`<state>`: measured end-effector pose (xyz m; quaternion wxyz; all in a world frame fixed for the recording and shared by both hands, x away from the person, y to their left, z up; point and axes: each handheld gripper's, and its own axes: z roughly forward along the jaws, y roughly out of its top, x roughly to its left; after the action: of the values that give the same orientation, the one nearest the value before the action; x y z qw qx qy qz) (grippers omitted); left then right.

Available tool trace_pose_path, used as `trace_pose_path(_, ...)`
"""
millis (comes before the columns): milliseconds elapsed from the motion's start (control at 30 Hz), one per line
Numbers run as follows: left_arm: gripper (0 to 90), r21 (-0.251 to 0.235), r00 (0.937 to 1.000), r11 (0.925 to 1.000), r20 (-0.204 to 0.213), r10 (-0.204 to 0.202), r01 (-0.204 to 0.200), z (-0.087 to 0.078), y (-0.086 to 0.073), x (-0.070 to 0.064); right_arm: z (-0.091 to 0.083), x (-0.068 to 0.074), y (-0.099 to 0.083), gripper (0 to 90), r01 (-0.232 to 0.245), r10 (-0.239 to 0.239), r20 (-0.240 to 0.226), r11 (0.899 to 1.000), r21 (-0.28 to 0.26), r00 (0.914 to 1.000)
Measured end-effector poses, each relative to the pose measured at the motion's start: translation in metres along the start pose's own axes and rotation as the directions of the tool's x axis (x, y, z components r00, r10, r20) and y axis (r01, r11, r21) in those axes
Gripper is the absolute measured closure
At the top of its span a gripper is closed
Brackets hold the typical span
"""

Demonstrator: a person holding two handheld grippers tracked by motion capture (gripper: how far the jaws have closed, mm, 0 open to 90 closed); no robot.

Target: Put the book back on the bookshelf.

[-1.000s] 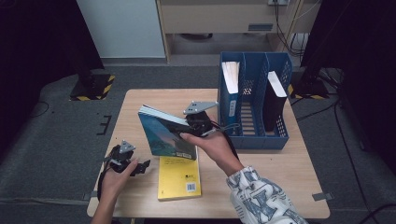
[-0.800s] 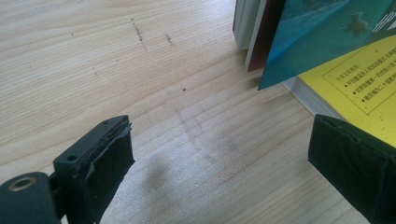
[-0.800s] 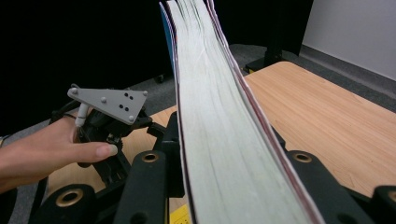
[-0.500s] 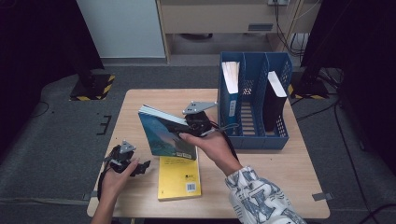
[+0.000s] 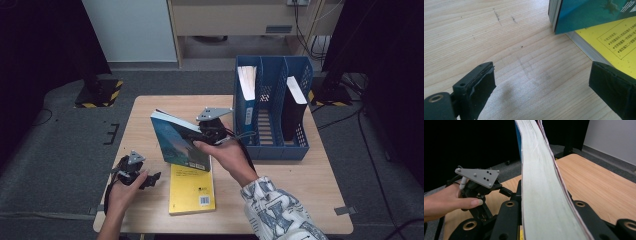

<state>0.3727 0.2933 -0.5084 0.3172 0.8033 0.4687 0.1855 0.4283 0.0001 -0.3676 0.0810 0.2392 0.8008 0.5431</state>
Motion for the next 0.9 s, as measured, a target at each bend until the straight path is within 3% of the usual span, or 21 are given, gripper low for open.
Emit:
trace_pose_path(200,6.1,0.002,1.0,1.0,-0.001,-0.002,0.002,0.0,0.0,0.001,0.001,-0.004,0.001,72.6,-0.022,0.022,0.037,1.0,-0.008,0.9991)
trace_pose_path(400,6.1,0.005,1.0,1.0,-0.001,-0.004,0.004,0.0,-0.001,0.002,0.002,-0.01,0.003,73.5,-0.073,0.073,0.059,0.997,-0.013,0.9956)
trace_pose_path(533,6.1,0.006,1.0,1.0,-0.002,-0.006,0.006,0.0,-0.001,0.002,0.0,-0.013,0.002,73.6,-0.11,0.111,0.059,0.994,-0.024,0.992)
trace_pose_path(900,6.1,0.016,0.9999,0.9999,-0.013,-0.004,0.004,0.0,-0.002,0.003,-0.019,-0.01,0.004,73.7,-0.127,0.128,0.04,0.992,-0.029,0.991)
